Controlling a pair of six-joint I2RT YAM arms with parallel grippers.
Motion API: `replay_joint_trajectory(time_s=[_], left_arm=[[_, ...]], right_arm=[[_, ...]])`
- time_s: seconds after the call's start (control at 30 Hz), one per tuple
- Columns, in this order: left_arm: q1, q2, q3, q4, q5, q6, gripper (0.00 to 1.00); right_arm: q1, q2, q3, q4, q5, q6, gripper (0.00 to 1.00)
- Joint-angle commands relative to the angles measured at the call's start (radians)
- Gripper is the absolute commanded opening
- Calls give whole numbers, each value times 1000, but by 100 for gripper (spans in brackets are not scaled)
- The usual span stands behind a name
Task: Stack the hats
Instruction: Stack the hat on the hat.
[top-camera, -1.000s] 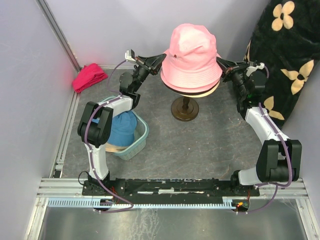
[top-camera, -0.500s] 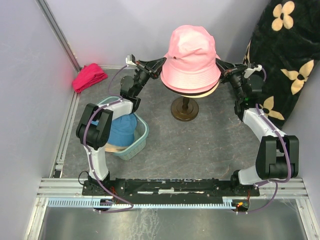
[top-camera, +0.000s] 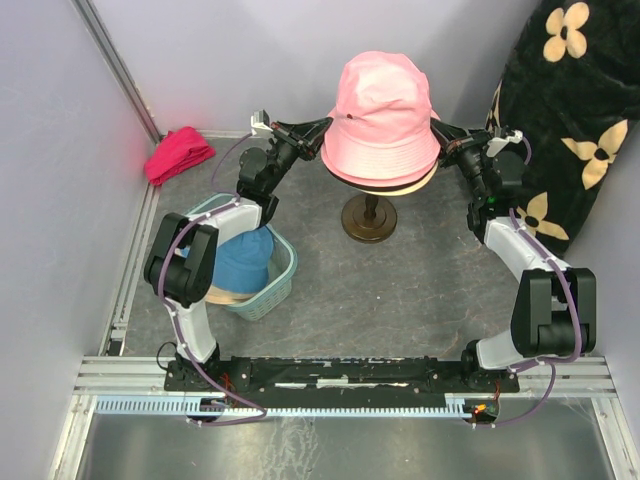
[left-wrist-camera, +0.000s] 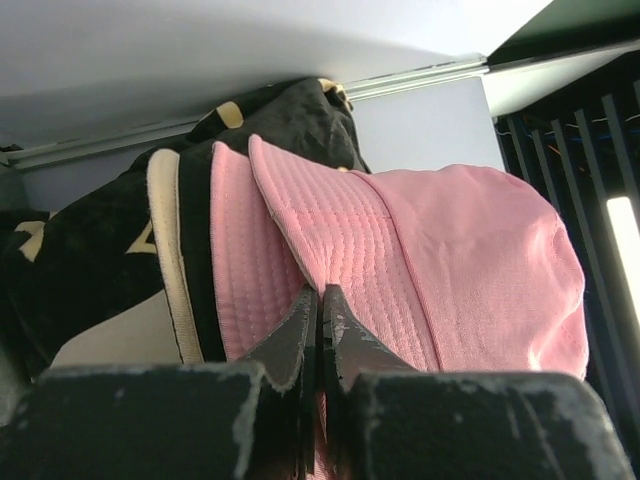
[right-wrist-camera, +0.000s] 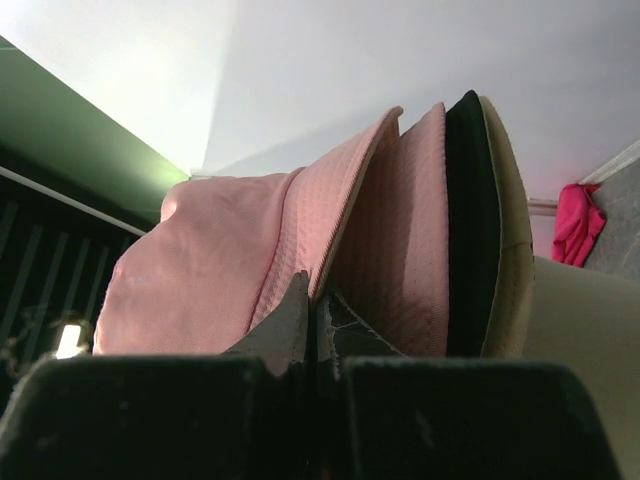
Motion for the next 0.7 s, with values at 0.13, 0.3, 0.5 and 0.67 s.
replay_joint_trajectory(time_s=[0.13, 0.3, 0.5, 0.67], left_arm=[[9, -28, -46, -228, -34, 97, 3], [10, -36, -51, -274, -39, 108, 3], [9, -53, -51, -353, -53, 131, 3], [9, -65, -54, -404, -67, 141, 3]], right_arm=[[-5, 47, -49, -78, -7, -71, 1], [-5, 50, -46, -89, -10, -86, 1], [-5, 49, -50, -99, -12, -98, 1], [-5, 49, -50, -105, -12, -104, 1]])
